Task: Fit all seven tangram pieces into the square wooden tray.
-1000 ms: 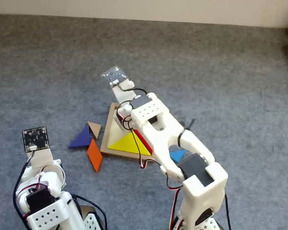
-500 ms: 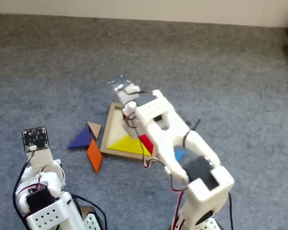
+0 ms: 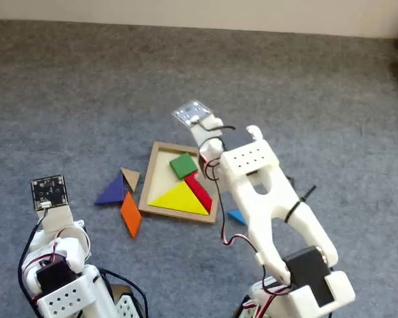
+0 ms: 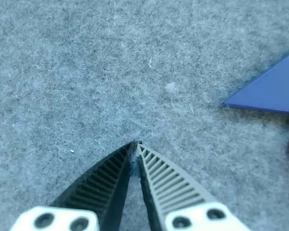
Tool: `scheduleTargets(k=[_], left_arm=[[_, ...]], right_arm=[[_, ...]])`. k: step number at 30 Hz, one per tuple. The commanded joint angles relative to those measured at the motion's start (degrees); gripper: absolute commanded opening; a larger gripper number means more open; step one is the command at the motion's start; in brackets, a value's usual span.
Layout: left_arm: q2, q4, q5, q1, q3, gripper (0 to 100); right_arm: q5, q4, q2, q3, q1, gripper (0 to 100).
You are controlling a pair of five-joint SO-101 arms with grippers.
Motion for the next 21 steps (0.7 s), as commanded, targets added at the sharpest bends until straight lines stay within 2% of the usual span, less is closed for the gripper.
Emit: scheduleTargets(k=[1, 11, 15, 21], left_arm=[[-2.2, 0.2, 0.5, -0.2, 1.1, 1], [-2.2, 0.2, 0.5, -0.7, 1.1, 1], [-2.2, 0.2, 0.5, -0.7, 1.1, 1], [-2.2, 0.2, 0.5, -0.7, 1.1, 1]], right_arm=[[0.7, 0.2, -4.2, 4.1, 2.5, 28.6], [0.7, -16.7, -4.3, 21.7, 4.2, 28.6], [1.0, -18.3, -4.2, 23.5, 4.8, 28.6], [8.3, -18.3, -4.1, 24.0, 7.7, 28.6]])
